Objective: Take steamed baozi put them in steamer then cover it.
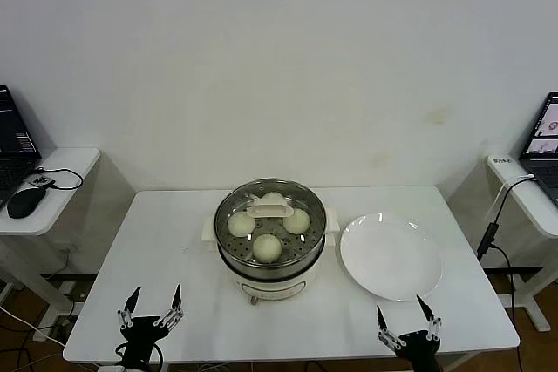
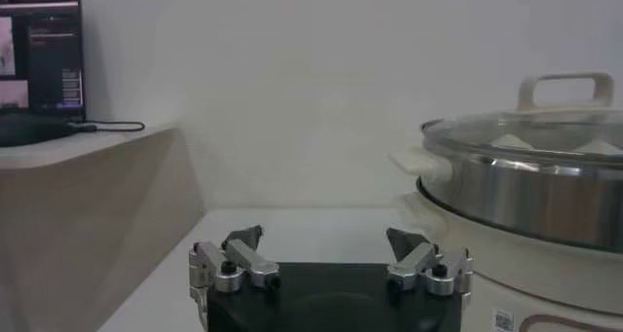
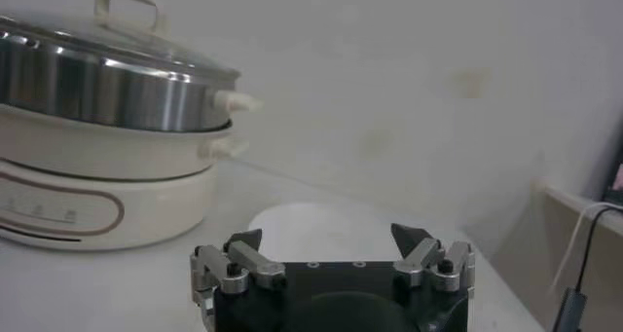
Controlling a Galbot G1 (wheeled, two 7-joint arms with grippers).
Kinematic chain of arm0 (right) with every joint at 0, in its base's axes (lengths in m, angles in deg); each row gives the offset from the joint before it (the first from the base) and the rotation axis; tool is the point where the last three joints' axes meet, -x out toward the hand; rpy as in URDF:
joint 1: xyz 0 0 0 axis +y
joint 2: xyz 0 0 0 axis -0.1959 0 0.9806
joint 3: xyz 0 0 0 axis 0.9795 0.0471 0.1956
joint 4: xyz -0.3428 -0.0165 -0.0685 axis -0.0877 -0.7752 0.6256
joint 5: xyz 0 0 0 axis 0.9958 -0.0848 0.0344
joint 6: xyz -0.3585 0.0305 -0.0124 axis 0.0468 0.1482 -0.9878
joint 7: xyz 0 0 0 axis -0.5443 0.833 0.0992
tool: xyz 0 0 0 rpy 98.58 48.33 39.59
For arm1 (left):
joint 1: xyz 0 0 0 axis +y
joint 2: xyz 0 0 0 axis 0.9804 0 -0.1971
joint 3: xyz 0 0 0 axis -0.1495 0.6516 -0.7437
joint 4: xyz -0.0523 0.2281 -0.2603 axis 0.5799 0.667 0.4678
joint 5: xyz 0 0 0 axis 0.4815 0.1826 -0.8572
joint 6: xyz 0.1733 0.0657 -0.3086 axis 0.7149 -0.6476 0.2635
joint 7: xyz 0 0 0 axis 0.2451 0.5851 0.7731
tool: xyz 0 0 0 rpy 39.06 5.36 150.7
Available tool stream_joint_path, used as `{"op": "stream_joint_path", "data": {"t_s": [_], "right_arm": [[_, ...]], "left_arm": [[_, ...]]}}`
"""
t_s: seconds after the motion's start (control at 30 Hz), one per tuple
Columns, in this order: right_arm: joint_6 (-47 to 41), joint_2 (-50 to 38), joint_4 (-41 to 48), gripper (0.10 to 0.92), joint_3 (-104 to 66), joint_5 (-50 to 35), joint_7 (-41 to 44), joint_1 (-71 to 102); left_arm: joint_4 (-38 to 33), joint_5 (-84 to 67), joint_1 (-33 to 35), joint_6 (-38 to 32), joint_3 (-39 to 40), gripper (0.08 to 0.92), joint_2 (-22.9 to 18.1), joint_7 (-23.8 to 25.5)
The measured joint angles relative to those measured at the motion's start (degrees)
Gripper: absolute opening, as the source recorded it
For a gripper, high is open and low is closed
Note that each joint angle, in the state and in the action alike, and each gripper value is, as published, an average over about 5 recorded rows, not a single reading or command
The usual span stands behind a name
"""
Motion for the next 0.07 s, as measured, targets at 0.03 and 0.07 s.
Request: {"op": "stream_joint_path", "data": {"t_s": [0.03,0.07], "right_arm": [[0.0,0.0,0.0,0.823,0.1,0.0,0.0,0.0],[0.0,0.0,0.0,0.823,0.1,0.0,0.0,0.0]], "left_arm": [[0.0,0.0,0.1,0.0,0.0,0.823,0.0,0.0],[0.1,-0.1,0.1,0.0,-0.1,0.823,0.0,0.1]]}}
